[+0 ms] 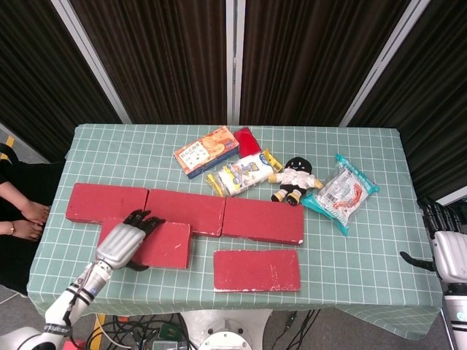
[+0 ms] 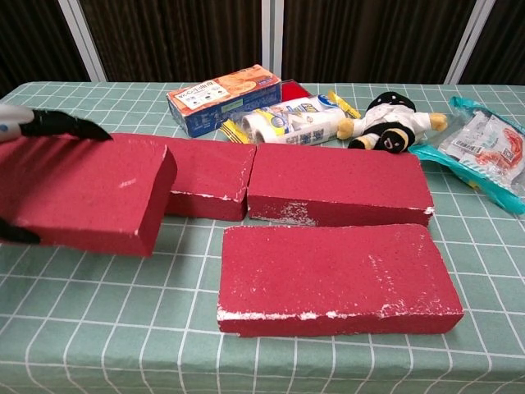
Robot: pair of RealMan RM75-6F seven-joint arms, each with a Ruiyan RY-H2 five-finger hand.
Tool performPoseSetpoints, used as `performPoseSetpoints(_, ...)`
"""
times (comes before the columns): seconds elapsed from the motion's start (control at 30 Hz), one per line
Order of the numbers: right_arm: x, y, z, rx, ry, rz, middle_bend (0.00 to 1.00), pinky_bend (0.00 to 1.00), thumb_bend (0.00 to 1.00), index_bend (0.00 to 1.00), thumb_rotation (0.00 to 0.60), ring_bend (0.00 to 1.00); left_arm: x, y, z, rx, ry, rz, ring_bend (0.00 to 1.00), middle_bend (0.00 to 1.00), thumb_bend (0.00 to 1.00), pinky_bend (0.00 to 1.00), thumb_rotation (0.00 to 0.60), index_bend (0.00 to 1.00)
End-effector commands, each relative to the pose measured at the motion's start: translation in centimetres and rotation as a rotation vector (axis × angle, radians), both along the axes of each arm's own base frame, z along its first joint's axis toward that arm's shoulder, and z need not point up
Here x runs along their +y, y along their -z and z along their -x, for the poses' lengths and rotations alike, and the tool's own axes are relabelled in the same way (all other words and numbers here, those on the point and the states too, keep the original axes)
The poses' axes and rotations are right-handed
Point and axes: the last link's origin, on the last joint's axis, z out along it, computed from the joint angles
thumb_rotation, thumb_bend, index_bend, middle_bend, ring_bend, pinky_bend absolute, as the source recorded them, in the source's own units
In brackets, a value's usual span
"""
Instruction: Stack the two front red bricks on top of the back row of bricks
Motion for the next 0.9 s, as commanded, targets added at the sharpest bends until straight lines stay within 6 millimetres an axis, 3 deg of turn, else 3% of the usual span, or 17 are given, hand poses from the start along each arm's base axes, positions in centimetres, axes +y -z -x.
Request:
performPoseSetpoints(0.03, 0.0, -0.1, -0.2, 0.004, -0.006, -0.004, 0.00, 0.00, 0.00, 0.00, 0.600, 0.00, 3.2, -1.1, -0.2, -0.013, -0.016, -0.017, 0.00, 0.20, 0.06, 0.00, 0.600, 0.24)
performPoseSetpoints(0.33, 0.0, -0.6, -0.9, 0.022, -0.006, 0.005, 0.00, 0.00, 0.00, 0.00, 0.600, 0.00, 9.4, -1.0, 0.0, -0.051, -0.076, 0.084, 0.00, 0.20, 0.06, 0.00, 0.600, 0.23)
performPoseSetpoints(0.9, 0.0, -1.1, -2.8, 0.052, 0.000, 0.027, 0.00, 0.00, 0.00, 0.00, 0.600, 0.00, 13.8, 0.4, 1.8, -0.077, -0.066, 0.134, 0.00, 0.20, 0.06, 0.00, 0.600, 0.23)
